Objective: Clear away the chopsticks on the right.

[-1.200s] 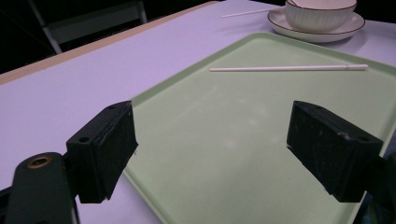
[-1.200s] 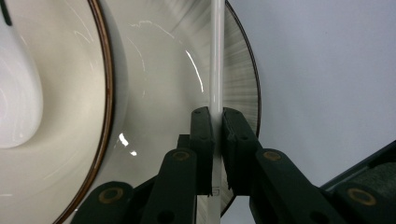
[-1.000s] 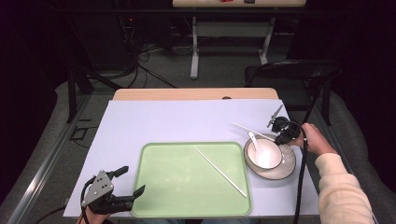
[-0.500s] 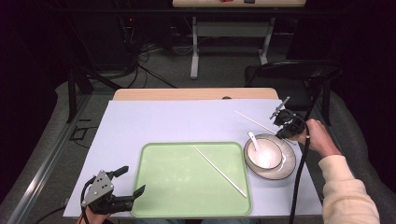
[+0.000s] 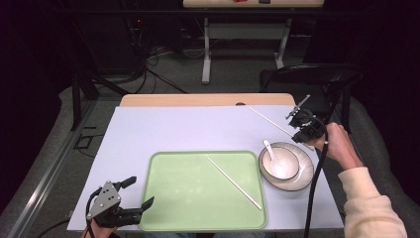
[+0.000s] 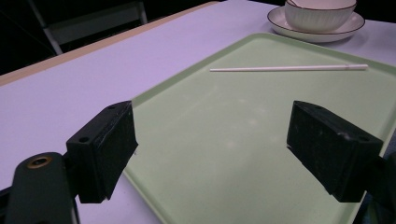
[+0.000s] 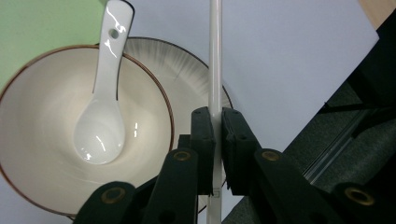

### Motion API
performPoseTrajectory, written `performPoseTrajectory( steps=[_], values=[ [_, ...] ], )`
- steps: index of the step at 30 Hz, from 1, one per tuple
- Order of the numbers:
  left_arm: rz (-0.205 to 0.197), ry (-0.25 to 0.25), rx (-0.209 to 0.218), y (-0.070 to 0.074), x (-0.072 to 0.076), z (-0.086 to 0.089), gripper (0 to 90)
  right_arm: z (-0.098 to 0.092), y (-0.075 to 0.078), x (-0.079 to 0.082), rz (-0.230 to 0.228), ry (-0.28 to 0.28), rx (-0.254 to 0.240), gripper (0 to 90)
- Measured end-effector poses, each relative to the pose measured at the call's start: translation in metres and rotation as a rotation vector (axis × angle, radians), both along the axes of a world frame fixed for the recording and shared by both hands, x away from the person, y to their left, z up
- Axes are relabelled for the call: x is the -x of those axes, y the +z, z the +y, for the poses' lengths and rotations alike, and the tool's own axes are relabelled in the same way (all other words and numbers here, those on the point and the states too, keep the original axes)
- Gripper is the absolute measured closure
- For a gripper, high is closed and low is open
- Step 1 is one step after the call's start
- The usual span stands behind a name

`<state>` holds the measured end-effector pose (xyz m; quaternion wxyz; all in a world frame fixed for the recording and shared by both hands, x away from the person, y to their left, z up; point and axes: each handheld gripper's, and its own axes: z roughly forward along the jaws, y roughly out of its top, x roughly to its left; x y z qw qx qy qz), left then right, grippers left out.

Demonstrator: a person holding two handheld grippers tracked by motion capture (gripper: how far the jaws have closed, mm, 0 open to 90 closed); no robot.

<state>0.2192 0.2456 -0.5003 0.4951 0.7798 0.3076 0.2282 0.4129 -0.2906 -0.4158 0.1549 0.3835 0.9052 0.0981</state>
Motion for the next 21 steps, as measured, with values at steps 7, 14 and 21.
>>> performPoseTrajectory(
  steps=[7, 14, 21],
  values=[
    [0.0, 0.0, -0.003, 0.0, 0.0, 0.0, 15.8, 0.014, 0.017, 0.01, -0.007, -0.038, -0.035, 83.9],
    [0.001, -0.001, -0.004, 0.0, 0.0, 0.0, 15.8, 0.032, 0.028, 0.022, -0.003, -0.063, -0.06, 83.9],
    [0.001, -0.002, -0.007, 0.0, 0.0, 0.0, 15.8, 0.047, 0.029, 0.034, -0.004, -0.066, -0.089, 83.9]
  ],
)
